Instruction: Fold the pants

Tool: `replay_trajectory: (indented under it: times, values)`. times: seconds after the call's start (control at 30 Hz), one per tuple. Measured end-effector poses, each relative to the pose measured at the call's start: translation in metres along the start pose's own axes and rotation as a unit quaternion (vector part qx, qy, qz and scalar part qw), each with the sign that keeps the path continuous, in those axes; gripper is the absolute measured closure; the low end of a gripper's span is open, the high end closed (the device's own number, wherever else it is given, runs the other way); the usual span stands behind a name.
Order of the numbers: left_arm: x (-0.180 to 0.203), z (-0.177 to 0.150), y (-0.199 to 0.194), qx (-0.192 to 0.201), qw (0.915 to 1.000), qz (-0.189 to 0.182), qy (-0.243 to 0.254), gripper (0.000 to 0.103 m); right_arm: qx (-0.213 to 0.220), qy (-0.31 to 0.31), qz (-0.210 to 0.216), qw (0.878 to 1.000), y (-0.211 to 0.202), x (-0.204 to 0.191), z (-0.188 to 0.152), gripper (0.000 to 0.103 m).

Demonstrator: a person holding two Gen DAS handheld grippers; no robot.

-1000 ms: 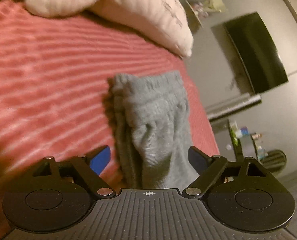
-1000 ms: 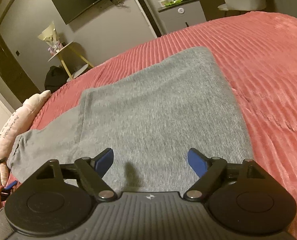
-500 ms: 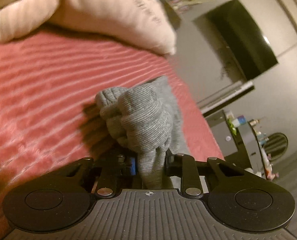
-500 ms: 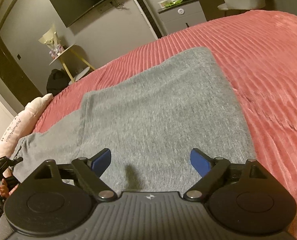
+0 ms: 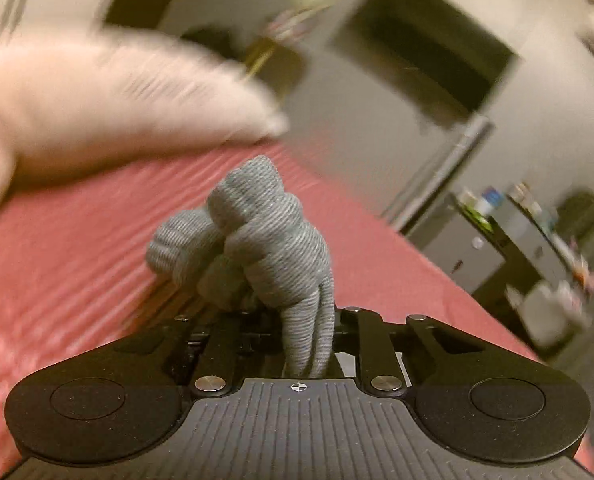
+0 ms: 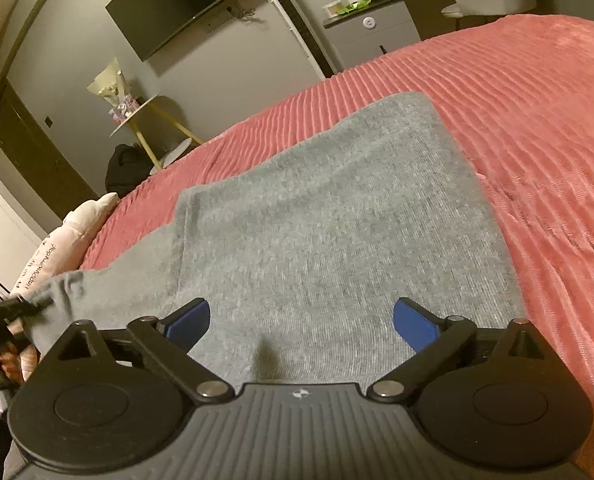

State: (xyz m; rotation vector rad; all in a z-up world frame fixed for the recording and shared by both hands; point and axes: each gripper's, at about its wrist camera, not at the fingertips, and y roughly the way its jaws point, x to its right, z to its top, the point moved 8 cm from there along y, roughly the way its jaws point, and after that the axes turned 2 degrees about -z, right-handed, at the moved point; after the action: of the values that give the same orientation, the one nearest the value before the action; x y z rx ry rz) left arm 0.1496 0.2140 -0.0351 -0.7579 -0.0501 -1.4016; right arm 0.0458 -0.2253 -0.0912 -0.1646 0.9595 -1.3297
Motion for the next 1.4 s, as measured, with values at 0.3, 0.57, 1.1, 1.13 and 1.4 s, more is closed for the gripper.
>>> replay_trajectory:
  times: [0.3,0.57,1.1,1.13,1.4]
  values:
    - [0.221,-0.08,-0.046,-0.019,0.9475,-0.169,0.271,0.082,0.035,0.08,0.022,0.996,-0.019,0.018,0.01,0.004]
    - [0.283,-0.251,-0.02,-0.167,0.86,-0.096,0.473,0.065,0.051,0.119,0.044,0.991,-0.032,0.03,0.013,0.005]
    - [0.127,-0.127,-0.037,-0.104,0.9942,0.023,-0.017,0.006,-0.008,0.143,0.126,0.982,-0.014,-0.015,0.004,0.005]
    - [0.126,-0.131,-0.032,-0.114,0.9929,0.024,-0.026,0.006,-0.02,0.157,0.125,0.98,-0.007,-0.015,0.001,0.005]
    - [0.122,-0.139,-0.031,-0.129,0.991,0.009,-0.034,0.006,-0.05,0.154,0.1,0.982,0.036,-0.047,-0.008,0.056]
